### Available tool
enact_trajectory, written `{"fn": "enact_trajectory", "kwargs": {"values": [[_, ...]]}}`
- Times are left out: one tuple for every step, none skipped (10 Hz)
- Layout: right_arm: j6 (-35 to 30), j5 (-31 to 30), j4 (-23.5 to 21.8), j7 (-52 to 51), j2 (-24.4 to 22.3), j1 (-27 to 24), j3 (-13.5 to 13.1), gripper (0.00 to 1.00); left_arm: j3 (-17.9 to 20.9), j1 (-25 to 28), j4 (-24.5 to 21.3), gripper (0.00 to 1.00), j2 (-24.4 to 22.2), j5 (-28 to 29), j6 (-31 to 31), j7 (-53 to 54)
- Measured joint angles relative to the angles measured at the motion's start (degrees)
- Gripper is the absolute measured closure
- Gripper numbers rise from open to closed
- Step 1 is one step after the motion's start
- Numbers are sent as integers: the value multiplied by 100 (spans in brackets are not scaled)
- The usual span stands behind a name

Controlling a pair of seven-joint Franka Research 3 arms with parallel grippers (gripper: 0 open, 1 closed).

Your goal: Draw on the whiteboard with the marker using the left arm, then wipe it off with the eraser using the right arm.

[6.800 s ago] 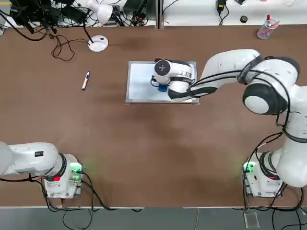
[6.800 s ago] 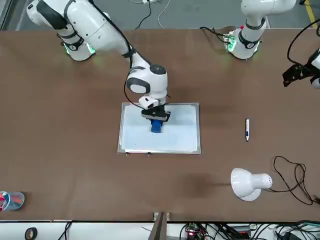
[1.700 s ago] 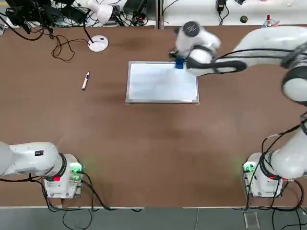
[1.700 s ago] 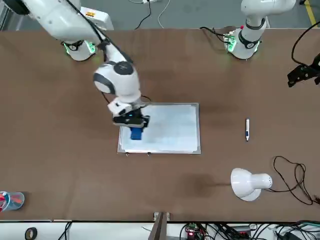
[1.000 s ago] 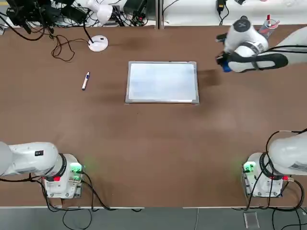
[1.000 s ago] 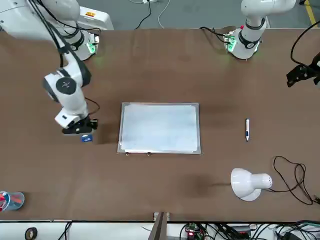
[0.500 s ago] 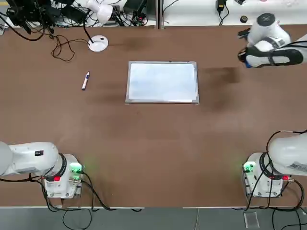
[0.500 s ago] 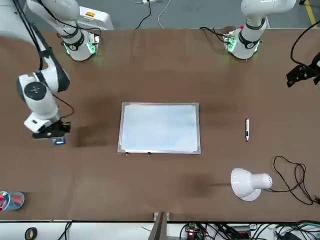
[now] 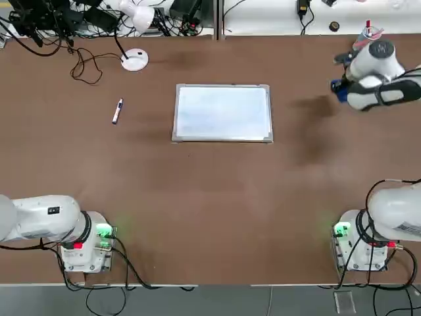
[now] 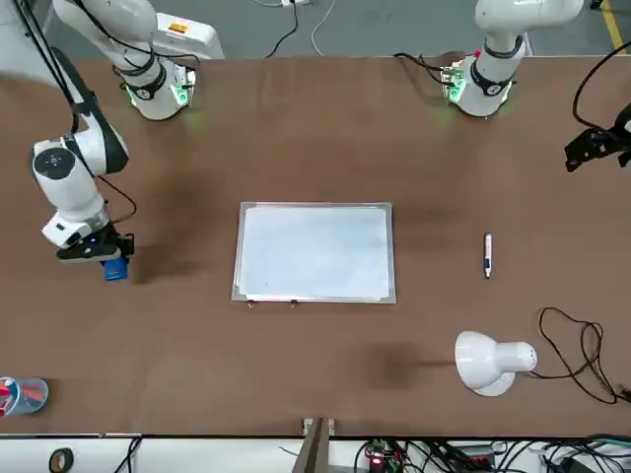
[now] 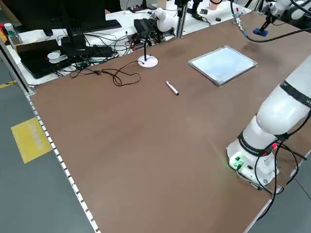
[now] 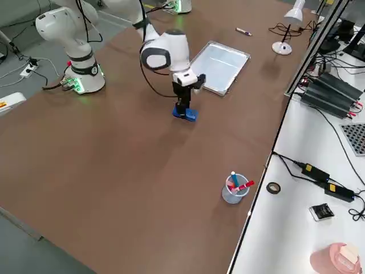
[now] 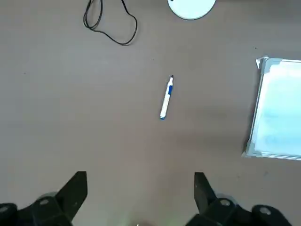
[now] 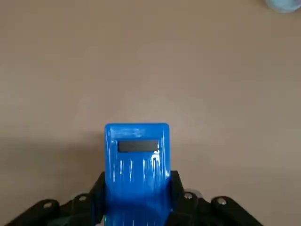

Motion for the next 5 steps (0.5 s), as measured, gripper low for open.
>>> {"fn": "enact_trajectory", "kwargs": {"values": [[169,0,-103,2,101,0,-18,45,0,0,-1,0,0,0,0,0],[261,1,-129,8,193,3,-44,45,0,0,-2,0,0,0,0,0],[324,2,-127,8,265,2,-98,45,1,0,-2,0,0,0,0,0],[381,2,-127,7,317,1,-162,45,0,0,-2,0,0,0,0,0],[404,2,-126,5,346,0,-216,45,1,0,-3,0,0,0,0,0]]}}
